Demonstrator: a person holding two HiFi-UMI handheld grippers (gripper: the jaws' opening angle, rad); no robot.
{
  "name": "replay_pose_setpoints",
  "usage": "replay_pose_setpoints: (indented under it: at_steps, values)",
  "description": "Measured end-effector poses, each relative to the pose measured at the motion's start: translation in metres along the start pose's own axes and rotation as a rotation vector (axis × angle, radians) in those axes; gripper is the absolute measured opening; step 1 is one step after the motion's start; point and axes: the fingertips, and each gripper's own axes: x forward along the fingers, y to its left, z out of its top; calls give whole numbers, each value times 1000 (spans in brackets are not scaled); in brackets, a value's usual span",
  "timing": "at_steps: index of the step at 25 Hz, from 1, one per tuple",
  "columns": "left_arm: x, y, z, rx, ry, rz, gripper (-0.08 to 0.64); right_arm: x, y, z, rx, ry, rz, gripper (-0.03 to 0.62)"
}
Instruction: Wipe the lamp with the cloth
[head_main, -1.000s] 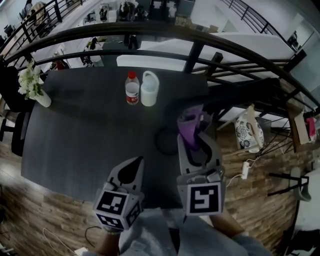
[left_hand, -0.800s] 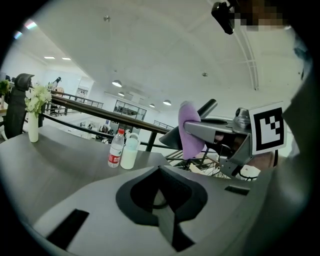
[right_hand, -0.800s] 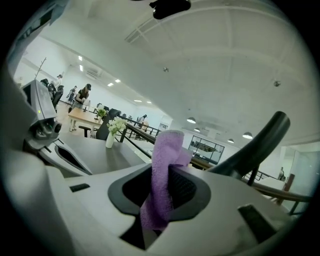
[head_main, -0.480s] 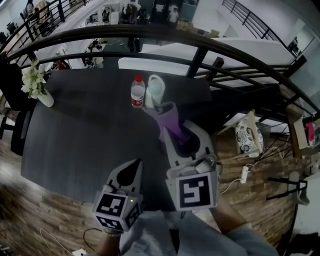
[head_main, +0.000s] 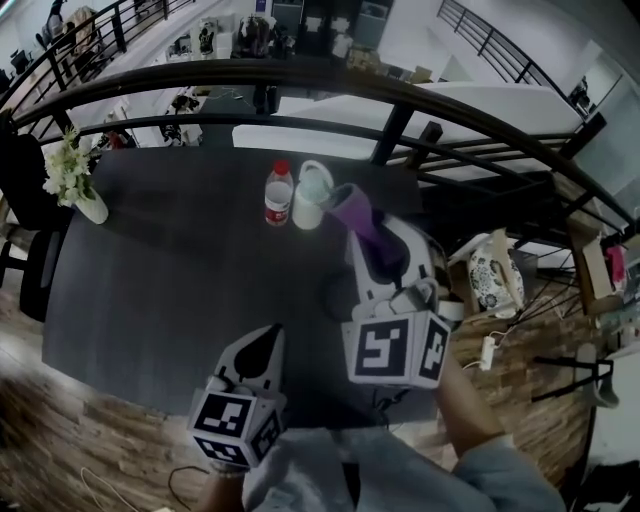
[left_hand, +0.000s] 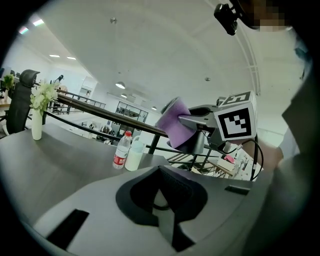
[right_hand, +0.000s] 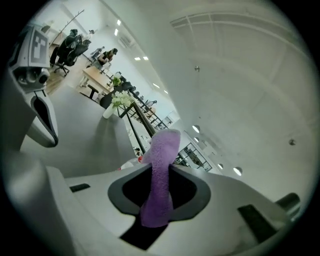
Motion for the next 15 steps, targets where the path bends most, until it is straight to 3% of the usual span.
replay_pose_setpoints:
  at_steps: [4, 15]
  values:
    - [3, -3, 2, 6, -3, -21, 5, -6, -23, -5, -65, 29, -86, 89]
    - [17, -21, 4, 40, 3, -77, 5, -51, -104, -10, -50, -5, -304, 89]
